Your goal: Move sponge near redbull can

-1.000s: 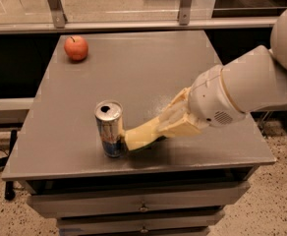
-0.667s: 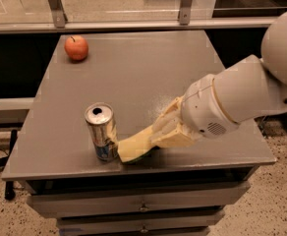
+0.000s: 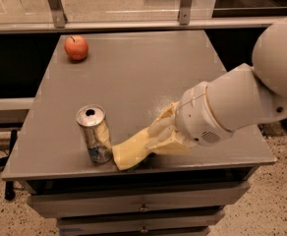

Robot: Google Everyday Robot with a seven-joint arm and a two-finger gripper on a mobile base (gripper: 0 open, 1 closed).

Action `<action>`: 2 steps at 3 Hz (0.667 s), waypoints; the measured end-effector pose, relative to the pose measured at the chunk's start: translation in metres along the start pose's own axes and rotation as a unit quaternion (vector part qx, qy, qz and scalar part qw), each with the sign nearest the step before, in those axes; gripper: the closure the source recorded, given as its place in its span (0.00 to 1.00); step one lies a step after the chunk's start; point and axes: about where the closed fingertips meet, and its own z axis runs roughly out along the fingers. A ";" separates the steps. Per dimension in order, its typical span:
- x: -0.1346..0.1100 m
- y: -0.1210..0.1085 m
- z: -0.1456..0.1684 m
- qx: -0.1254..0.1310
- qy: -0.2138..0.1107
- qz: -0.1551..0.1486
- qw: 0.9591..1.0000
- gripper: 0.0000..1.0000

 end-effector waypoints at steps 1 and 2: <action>0.001 -0.011 0.006 0.009 0.004 -0.016 1.000 0.13; 0.005 -0.026 0.011 0.020 0.012 -0.030 0.999 0.00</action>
Offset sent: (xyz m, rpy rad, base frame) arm 0.0495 -0.0034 -0.0148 -0.0502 -0.0959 0.0203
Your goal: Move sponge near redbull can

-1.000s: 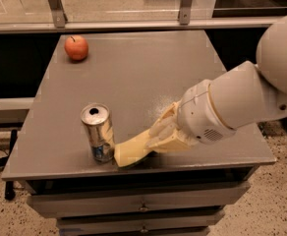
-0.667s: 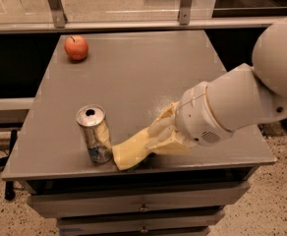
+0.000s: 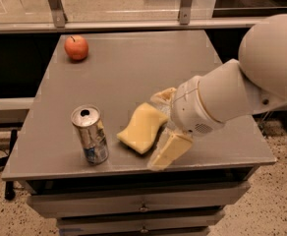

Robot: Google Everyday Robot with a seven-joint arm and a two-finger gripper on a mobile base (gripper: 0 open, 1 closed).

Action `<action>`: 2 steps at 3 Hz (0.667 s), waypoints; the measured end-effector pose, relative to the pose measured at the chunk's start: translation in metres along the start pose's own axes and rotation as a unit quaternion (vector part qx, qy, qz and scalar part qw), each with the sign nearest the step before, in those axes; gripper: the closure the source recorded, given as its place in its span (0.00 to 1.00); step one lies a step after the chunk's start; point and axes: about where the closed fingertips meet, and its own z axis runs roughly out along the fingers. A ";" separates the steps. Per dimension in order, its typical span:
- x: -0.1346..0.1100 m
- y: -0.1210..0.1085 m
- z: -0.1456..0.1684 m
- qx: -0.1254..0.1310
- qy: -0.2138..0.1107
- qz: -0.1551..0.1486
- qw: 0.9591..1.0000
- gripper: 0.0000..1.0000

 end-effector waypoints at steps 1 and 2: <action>0.011 -0.019 0.000 0.014 0.008 0.005 1.000 0.00; 0.026 -0.040 -0.011 0.026 0.012 0.026 0.999 0.00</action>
Offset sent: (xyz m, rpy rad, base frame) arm 0.0667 -0.0611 0.0038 0.0060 0.0109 -0.1462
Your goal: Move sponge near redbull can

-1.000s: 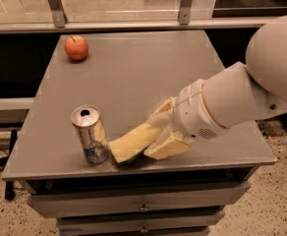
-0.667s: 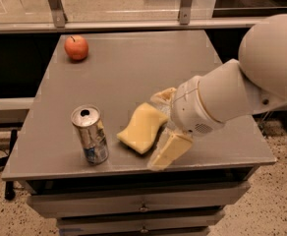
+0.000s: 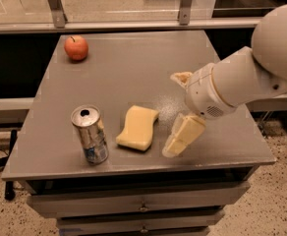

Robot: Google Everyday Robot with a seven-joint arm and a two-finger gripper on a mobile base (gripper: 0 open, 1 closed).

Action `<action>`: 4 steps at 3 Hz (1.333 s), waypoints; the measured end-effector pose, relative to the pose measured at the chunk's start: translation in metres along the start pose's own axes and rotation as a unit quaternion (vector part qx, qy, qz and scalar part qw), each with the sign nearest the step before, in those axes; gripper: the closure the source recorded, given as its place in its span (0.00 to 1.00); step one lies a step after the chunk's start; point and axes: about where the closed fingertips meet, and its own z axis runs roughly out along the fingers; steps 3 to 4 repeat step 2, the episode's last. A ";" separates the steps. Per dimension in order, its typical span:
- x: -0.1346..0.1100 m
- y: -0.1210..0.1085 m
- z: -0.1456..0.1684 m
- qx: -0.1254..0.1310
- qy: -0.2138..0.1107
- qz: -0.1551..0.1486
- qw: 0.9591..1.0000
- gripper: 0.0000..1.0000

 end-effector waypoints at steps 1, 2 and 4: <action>0.024 -0.036 -0.019 0.018 -0.016 0.031 0.999 0.00; 0.044 -0.076 -0.048 0.045 -0.051 0.045 0.997 0.00; 0.044 -0.076 -0.048 0.045 -0.051 0.045 0.997 0.00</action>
Offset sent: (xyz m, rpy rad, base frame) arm 0.1038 -0.1316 0.0658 0.2367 -0.1196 -0.1375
